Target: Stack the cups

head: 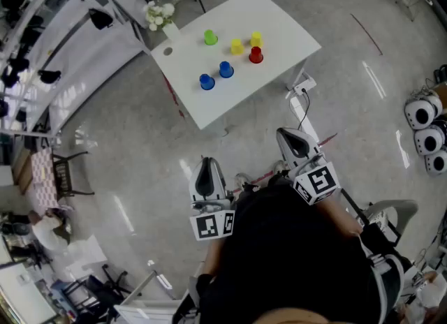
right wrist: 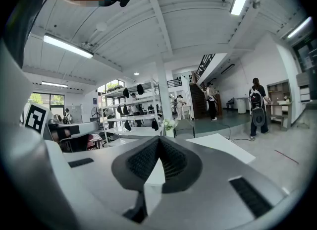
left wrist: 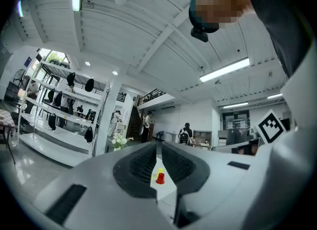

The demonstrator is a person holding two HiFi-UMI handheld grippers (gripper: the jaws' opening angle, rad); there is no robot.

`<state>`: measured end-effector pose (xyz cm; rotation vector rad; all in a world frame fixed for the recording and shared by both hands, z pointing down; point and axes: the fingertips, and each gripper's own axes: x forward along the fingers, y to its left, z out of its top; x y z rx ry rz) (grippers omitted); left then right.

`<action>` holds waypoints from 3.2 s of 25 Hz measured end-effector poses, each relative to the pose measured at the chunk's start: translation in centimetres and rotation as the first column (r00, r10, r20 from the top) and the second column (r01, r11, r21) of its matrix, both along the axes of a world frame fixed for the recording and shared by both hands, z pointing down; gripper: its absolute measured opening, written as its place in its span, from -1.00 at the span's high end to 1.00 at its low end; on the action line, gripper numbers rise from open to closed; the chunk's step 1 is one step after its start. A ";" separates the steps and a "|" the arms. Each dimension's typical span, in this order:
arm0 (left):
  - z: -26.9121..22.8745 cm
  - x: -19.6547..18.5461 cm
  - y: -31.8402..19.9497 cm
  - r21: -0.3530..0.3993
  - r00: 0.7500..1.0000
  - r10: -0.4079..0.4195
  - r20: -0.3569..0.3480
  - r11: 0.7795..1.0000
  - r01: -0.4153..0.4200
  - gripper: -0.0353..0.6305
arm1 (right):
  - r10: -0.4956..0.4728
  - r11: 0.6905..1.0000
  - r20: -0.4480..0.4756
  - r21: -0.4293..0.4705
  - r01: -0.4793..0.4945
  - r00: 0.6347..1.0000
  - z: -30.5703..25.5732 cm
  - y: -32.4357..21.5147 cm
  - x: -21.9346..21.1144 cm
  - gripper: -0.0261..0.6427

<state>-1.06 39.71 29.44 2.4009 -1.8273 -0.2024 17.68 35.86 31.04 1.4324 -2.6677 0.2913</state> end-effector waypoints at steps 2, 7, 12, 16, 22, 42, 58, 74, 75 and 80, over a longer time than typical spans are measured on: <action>0.0 0.1 0.0 -0.002 1.000 0.001 -0.002 1.000 -0.001 0.74 | 0.001 1.000 0.002 0.000 -0.001 1.000 0.0 0.0 0.0 0.85; 0.0 0.3 -0.2 -0.002 1.000 0.003 -0.001 1.000 -0.004 0.74 | 0.001 1.000 0.000 0.003 -0.001 1.000 0.1 -0.3 0.1 0.85; 0.1 0.2 0.0 -0.001 1.000 0.003 -0.004 1.000 -0.003 0.74 | -0.006 1.000 0.012 0.010 0.005 1.000 0.1 -0.3 -0.3 0.80; 0.1 -0.3 0.1 -0.002 1.000 -0.001 -0.009 1.000 0.001 0.74 | -0.039 0.999 -0.017 -0.020 0.039 0.999 1.0 -0.2 -1.4 0.18; 0.4 -1.7 0.7 0.002 1.000 -0.004 -0.019 1.000 0.004 0.74 | -0.042 0.999 -0.039 -0.021 0.041 0.998 1.4 0.4 -2.8 0.18; 2.2 -9.8 1.8 -0.015 0.997 0.058 -0.052 0.998 -0.059 0.74 | -0.001 0.999 -0.087 -0.039 -0.002 0.996 3.3 0.5 -11.5 0.19; 2.4 -9.8 -9.6 -0.022 0.998 0.039 -0.057 0.999 -0.041 0.74 | -0.054 0.996 -0.117 -0.082 0.044 0.992 5.7 -11.6 -12.6 0.19; 0.4 -3.7 -26.2 -0.051 1.000 0.005 -0.010 0.999 -0.006 0.74 | -0.171 0.964 -0.117 -0.227 0.142 0.978 9.2 -28.7 -8.9 0.19; 0.6 -3.4 -26.9 -0.055 1.000 0.003 -0.004 0.999 -0.003 0.74 | -0.183 0.960 -0.121 -0.234 0.151 0.976 9.7 -29.5 -9.0 0.19; 1.9 -2.7 -29.6 -0.057 1.000 -0.015 0.017 0.998 0.016 0.74 | -0.225 0.952 -0.163 -0.247 0.181 0.961 12.1 -33.0 -8.9 0.19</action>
